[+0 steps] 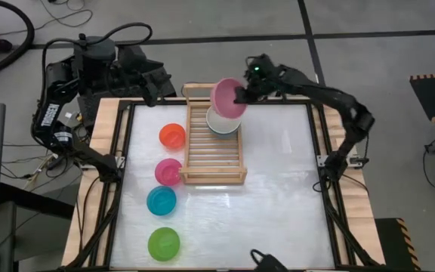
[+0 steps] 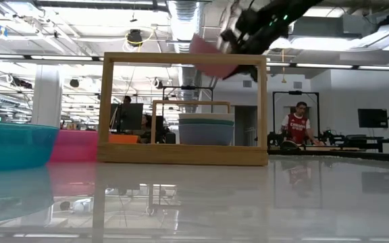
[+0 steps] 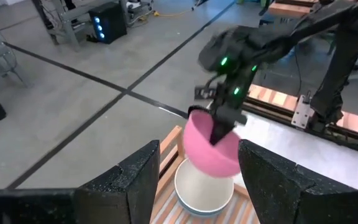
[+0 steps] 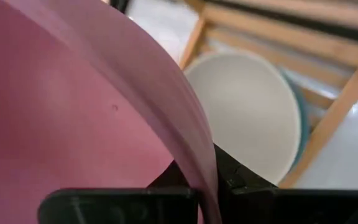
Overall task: Place and stack bowls onto a shelf
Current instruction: Stack the right pink bowl on the white bowl on the shelf
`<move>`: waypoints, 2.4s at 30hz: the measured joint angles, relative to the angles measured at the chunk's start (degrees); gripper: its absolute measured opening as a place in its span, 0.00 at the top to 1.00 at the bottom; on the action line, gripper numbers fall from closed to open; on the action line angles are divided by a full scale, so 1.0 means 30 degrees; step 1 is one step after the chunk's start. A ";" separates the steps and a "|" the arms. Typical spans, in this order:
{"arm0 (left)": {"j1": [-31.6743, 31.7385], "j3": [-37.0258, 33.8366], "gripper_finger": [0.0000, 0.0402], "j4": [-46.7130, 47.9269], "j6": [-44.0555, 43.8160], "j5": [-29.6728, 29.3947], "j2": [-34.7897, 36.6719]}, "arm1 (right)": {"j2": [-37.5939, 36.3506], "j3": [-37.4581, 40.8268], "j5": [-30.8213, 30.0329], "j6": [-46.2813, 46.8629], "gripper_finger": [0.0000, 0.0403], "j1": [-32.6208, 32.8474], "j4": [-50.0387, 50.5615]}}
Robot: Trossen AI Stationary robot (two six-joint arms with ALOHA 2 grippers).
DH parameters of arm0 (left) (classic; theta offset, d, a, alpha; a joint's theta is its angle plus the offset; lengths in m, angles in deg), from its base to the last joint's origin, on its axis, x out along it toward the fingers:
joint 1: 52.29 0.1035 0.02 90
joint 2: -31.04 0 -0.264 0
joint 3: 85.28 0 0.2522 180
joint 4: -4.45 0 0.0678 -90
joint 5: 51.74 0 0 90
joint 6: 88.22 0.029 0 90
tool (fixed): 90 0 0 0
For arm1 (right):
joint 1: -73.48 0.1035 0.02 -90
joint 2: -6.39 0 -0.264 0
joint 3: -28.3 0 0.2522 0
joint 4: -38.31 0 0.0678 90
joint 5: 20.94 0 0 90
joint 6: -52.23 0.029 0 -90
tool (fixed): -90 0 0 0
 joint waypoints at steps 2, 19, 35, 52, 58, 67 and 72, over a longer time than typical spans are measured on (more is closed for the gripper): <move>0.0000 0.0000 0.49 -0.0007 -0.0032 0.0000 0.0075 | 0.0781 -0.0015 0.0835 -0.0561 0.93 -0.0093 0.0261; -0.0004 0.0000 0.49 -0.0007 -0.0107 -0.0007 0.0184 | 0.3510 -0.0029 0.1457 -0.0566 0.89 -0.0364 0.0902; -0.0004 0.0000 0.49 -0.0007 0.0103 -0.0005 0.0177 | 0.3444 -0.0029 -0.0362 -0.0807 0.63 -0.0661 0.1169; -0.0007 0.0000 0.49 0.0000 0.0087 0.0000 0.0177 | 0.3430 -0.1821 0.0588 -0.2308 0.48 -0.1427 0.2683; -0.0007 0.0000 0.49 0.0000 0.0041 0.0000 0.0177 | 0.3414 -0.1821 0.0333 -0.2384 0.41 -0.1427 0.3749; 0.0000 0.0000 0.49 0.0197 -0.0071 -0.0005 0.0177 | 0.1012 -0.1821 0.0110 -0.4480 0.49 -0.1439 0.5485; -0.0007 0.0000 0.49 0.0190 -0.0095 -0.0129 0.0177 | 0.0327 -0.1842 0.0182 -0.5376 0.70 -0.0793 0.5373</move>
